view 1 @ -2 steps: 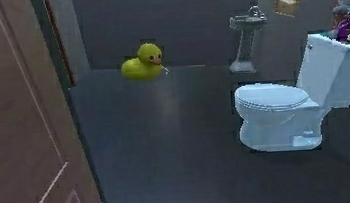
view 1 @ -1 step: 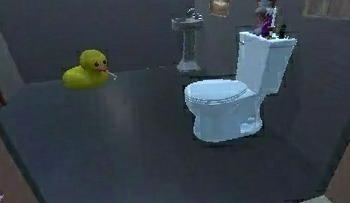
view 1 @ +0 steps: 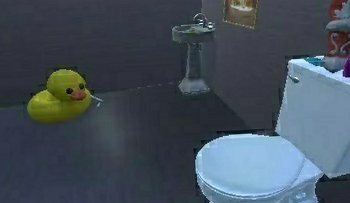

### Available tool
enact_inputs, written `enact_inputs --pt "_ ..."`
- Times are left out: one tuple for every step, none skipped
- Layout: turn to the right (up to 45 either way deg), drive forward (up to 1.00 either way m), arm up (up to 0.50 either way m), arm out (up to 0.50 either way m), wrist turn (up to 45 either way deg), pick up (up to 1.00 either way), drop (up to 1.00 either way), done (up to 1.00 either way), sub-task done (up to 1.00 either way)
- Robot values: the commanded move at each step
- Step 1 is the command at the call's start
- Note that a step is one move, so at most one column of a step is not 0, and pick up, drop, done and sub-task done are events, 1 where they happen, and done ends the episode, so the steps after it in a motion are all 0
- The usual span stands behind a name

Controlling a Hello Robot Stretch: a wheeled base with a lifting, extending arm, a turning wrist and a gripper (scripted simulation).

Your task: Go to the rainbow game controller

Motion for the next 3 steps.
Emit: enact_inputs --pt "27.0 0.00 0.00 0.00 0.0 0.00 0.00 0.00 0.00" --pt "0.0 0.10 0.00 0.00 0.0 0.00 0.00 0.00 0.00" --pt "-45.0 0.00 0.00 0.00 0.0 0.00 0.00 0.00 0.00"
